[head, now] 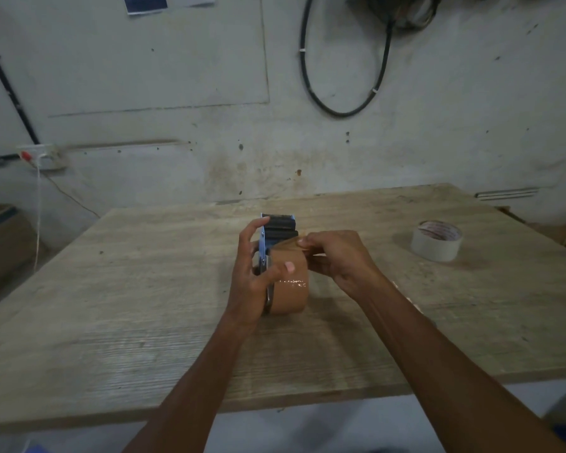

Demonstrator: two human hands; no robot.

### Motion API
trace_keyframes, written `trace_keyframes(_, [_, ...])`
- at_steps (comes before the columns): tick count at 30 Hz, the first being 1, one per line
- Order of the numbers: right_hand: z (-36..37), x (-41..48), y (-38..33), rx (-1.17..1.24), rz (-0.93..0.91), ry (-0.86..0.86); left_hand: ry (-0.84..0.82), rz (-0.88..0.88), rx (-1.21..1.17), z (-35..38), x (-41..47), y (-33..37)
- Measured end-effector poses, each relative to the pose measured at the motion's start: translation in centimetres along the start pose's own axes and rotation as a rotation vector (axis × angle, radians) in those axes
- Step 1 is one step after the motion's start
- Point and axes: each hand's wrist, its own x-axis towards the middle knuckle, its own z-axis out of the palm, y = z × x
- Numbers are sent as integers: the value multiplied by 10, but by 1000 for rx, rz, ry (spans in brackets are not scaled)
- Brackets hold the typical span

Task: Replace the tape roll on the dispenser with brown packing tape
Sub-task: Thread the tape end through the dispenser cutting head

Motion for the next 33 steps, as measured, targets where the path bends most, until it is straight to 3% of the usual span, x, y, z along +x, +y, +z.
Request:
trace_keyframes(7, [1,6,1,-41,-50,32,-14,20,-36,-1,-2,-2])
trace_keyframes(19, [-5,5,-16,-513,-426,28,-98,-7,82,-4,2,-10])
trace_keyframes(24, [-5,7,-20,-497,-442,59,-146,-22,90,-5,2,-14])
trace_keyframes(27, [-2,12,-16,-644,-479,126,-177,7,120,-4,2,-17])
trace_keyframes(33, [9,16,-23,-1169,-638,164,-165,24,107,-6,2,-21])
